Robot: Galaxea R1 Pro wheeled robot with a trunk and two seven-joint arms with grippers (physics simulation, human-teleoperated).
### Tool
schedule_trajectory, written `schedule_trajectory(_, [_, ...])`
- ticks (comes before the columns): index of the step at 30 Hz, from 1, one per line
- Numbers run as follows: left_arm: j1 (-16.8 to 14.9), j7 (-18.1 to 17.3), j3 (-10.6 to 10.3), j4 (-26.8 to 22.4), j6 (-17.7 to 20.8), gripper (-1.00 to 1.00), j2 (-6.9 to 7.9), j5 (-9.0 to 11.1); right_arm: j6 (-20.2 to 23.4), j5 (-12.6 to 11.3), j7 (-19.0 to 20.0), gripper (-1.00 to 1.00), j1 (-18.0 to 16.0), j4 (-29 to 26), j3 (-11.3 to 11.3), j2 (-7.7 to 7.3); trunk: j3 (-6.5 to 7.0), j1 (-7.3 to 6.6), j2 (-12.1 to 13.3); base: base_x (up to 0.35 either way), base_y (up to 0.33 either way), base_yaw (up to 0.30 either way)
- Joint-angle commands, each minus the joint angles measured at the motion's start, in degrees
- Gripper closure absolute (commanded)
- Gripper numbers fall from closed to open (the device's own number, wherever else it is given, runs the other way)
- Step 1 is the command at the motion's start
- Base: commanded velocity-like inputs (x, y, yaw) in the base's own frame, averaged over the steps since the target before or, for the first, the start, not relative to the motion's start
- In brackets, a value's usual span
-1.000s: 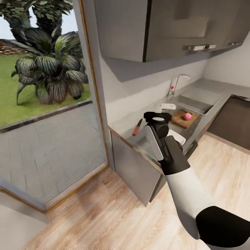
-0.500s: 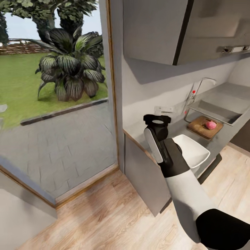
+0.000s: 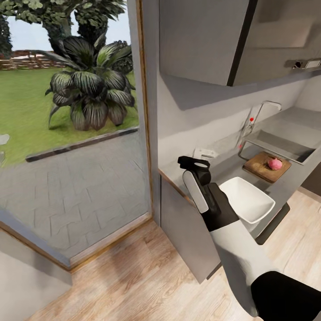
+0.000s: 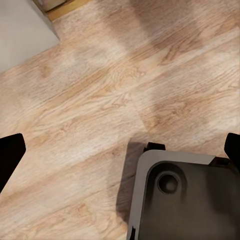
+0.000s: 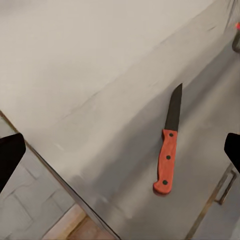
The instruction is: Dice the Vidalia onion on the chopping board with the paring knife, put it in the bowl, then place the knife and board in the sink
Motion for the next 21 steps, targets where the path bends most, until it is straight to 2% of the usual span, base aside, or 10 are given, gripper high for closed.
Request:
schedule_trajectory(1, [0.02,0.32,-0.20,-0.06,-0.13,-1.00,0.06,0.32,0.11,-0.42,-0.49,-1.00,-0.07,0.05,0.08,0.00,-0.10,0.04,-0.11,0.000,0.000,0.000])
schedule_trajectory(5, [0.02,0.32,-0.20,0.03,-0.13,-1.00,0.06,0.32,-2.57,-0.49,0.39,-1.00,-0.07,3.58,0.01,0.00,-0.10,0.04,-0.11,0.000,0.000,0.000])
schedule_trajectory(7, [0.02,0.32,-0.18,0.03,-0.13,-1.00,0.06,0.32,-6.11,-0.68,3.36,-1.00,-0.07,4.96,0.07,0.00,-0.10,0.04,-0.11,0.000,0.000,0.000])
schedule_trajectory(8, [0.02,0.32,-0.18,0.03,-0.13,-1.00,0.06,0.32,-6.53,-0.69,3.93,-1.00,-0.07,5.21,0.07,0.00,-0.10,0.04,-0.11,0.000,0.000,0.000])
schedule_trajectory(21, [0.01,0.32,-0.15,0.03,-0.13,-1.00,0.06,0.26,-7.33,-0.54,5.18,-1.00,-0.07,6.53,0.08,0.00,-0.10,0.04,-0.11,0.000,0.000,0.000])
